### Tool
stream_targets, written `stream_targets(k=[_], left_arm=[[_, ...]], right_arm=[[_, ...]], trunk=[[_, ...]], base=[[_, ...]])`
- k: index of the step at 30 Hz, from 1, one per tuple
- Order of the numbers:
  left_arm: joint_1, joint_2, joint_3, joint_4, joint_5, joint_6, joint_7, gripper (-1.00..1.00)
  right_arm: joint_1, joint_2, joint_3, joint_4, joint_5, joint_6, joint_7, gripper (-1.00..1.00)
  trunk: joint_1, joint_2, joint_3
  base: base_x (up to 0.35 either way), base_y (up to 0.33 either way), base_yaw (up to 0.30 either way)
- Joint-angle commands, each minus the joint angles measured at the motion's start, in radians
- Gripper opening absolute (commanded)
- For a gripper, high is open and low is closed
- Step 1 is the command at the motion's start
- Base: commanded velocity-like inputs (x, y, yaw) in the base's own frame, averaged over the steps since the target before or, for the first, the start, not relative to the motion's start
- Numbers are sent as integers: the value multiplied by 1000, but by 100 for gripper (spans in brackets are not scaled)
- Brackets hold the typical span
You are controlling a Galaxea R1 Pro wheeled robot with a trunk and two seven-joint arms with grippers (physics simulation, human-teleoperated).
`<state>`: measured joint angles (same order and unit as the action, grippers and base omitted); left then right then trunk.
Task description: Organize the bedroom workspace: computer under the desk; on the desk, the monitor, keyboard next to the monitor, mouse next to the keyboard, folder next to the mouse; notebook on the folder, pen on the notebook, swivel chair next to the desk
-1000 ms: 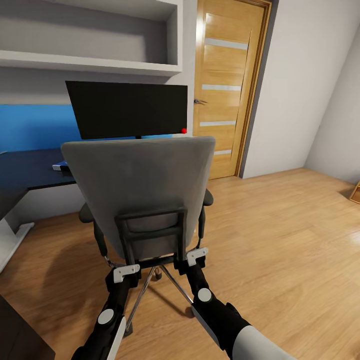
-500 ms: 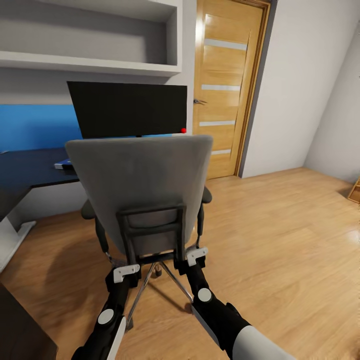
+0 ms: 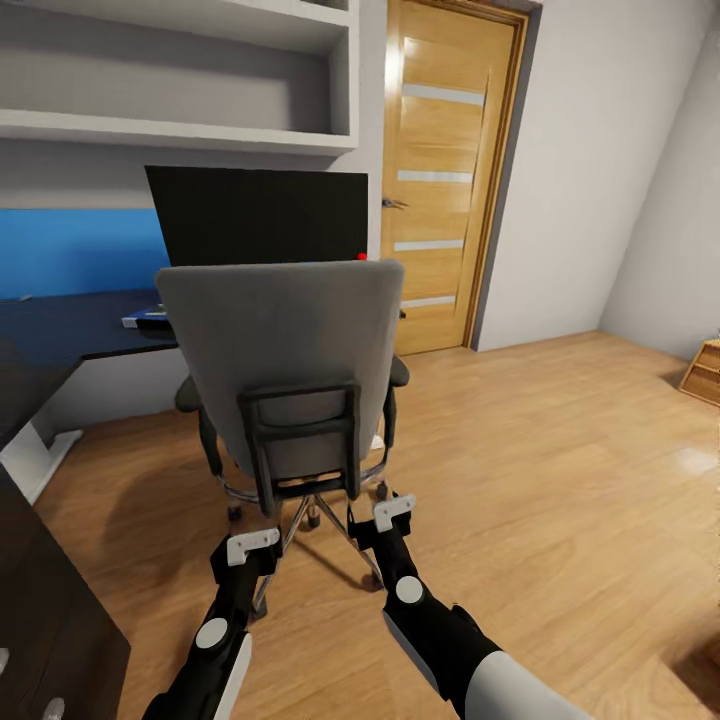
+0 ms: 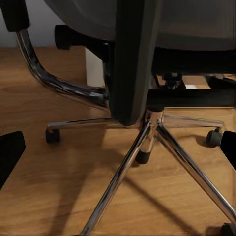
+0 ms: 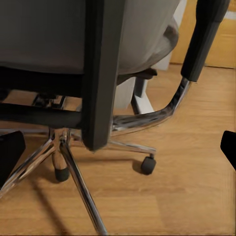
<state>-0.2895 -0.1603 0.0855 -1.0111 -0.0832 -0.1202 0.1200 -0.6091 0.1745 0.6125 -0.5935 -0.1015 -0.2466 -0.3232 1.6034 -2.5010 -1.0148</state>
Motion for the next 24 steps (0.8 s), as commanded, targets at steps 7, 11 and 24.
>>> stream_targets(k=[7,11,24], left_arm=[[0,-1,2,0,-9,-2,3,100],[0,-1,2,0,-9,-2,3,100],[0,-1,2,20,-9,-2,2,100]], right_arm=[[-1,0,6,2,-10,-6,-5,100],[-1,0,6,3,-10,-6,-5,100],[-1,0,5,22,-11,-6,-5,100]], trunk=[[-1,0,-1],[-1,0,-1],[-1,0,-1]], base=[[-223,-11,0],[-215,-15,0],[-266,-97,0]])
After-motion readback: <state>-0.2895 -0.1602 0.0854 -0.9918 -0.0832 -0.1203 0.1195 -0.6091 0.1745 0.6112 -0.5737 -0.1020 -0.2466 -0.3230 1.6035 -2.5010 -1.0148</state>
